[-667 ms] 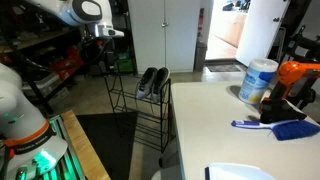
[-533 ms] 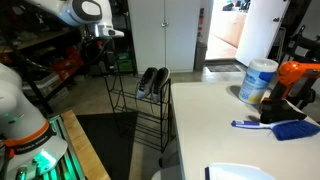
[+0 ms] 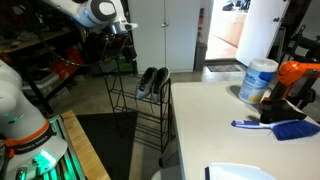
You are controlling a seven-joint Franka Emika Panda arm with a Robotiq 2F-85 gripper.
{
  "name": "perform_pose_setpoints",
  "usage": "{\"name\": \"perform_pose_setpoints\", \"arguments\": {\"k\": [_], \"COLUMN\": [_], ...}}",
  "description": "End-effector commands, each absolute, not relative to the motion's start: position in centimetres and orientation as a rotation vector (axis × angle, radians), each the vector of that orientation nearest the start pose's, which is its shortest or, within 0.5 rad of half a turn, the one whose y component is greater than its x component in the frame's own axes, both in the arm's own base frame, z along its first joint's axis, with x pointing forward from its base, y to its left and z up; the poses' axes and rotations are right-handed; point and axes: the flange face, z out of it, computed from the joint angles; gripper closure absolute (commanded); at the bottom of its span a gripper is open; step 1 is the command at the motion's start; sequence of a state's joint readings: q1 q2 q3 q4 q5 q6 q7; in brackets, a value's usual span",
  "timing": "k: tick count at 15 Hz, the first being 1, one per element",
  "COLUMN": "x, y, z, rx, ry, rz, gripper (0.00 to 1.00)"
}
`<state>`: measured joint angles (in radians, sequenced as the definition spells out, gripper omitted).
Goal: Pick up the shoe on the right side of the shoe rack and move it on the left side of the shoe on the shoe rack
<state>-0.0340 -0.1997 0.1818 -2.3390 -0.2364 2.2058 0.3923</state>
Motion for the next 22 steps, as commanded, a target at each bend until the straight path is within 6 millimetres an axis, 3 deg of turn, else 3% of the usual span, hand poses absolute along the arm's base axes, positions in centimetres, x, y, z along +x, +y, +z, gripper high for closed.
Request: {"name": "perform_pose_setpoints", "arguments": {"k": [1, 7, 11, 16, 22], "x": [54.1, 61.5, 64.8, 67.0, 68.3], "y": [6.1, 5.7, 6.6, 6.8, 5.9], "z": [39.7, 35.5, 33.0, 30.3, 28.5], "rx": [-3.289, -3.125, -3.007, -2.904, -2.779], "ry": [0.137, 0.180, 0.201, 0.301, 0.497], "rz": [-0.389, -0.507, -0.494, -0.434, -0.392], "gripper": [0.00, 0.00, 0.00, 0.00, 0.00]}}
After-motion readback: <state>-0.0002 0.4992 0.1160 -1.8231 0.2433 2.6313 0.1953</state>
